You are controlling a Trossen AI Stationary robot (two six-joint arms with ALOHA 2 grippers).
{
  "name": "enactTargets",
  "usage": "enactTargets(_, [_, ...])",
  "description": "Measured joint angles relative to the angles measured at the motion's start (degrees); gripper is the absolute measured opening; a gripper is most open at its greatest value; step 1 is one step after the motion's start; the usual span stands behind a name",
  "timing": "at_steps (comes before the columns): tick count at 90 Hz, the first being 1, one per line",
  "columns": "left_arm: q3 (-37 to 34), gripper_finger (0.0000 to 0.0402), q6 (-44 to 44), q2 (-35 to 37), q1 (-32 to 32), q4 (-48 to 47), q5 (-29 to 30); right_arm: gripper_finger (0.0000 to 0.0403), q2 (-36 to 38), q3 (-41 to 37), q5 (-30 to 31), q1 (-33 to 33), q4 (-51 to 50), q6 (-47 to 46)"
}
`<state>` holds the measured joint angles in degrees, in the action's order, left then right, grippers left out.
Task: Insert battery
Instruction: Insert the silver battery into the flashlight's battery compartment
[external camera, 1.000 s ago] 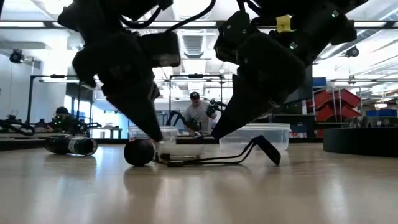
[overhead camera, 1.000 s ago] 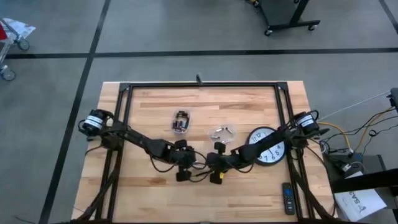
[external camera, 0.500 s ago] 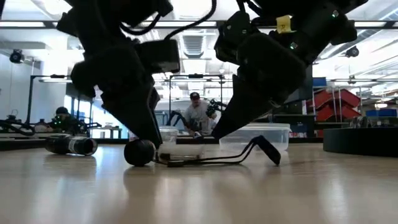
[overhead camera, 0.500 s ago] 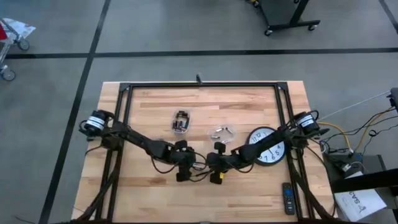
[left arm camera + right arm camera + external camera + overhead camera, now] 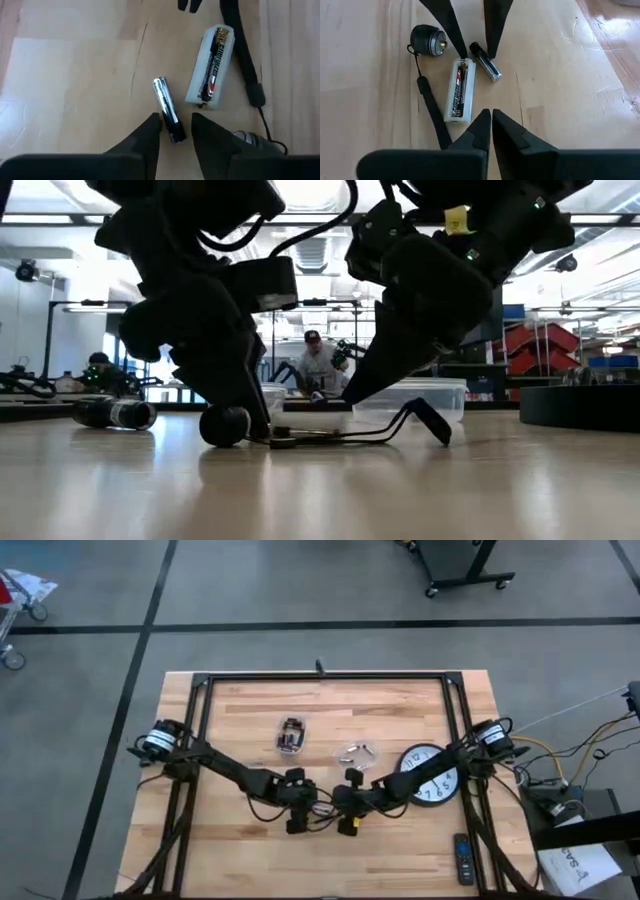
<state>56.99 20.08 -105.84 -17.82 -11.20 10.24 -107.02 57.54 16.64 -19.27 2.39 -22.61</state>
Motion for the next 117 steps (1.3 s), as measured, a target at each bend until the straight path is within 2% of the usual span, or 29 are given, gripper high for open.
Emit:
enactTargets(16, [0.14, 0.0061, 1.8, -0.02, -0.02, -1.78, -0.27, 0.0, 0.0, -0.07, -0.02, 0.0, 0.0, 0.02])
enactTargets(32, [0.19, 0.001, 2.54, -0.02, 0.07, -3.84, -0.31, 0.0, 0.0, -0.07, -0.02, 0.0, -0.02, 0.04])
enactTargets(49, [0.11, 0.0005, 1.84, 0.36, 0.09, -5.04, 0.06, 0.0, 0.15, -0.07, -0.02, -0.14, -2.05, 0.75])
enactTargets(67, [-0.26, 0.0002, -1.47, 4.4, -0.24, -8.68, 0.97, 0.0, 0.37, -0.07, -0.04, -1.54, -2.7, 0.12])
enactTargets(77, [0.25, 0.0001, -4.39, 6.53, -0.68, -7.13, 1.38, 0.0, 0.35, -0.07, -0.09, -2.42, -2.54, -1.92])
enactTargets(92, [1.55, 0.0001, -8.2, 5.71, -1.92, -5.32, 1.32, 0.0, -0.7, -0.07, -0.07, -3.26, -1.6, -4.05])
enactTargets(117, [5.05, 0.0, -8.24, 4.5, -1.94, -5.31, 0.9, 0.0, -4.52, 0.13, 0.79, -4.33, 0.6, -7.57])
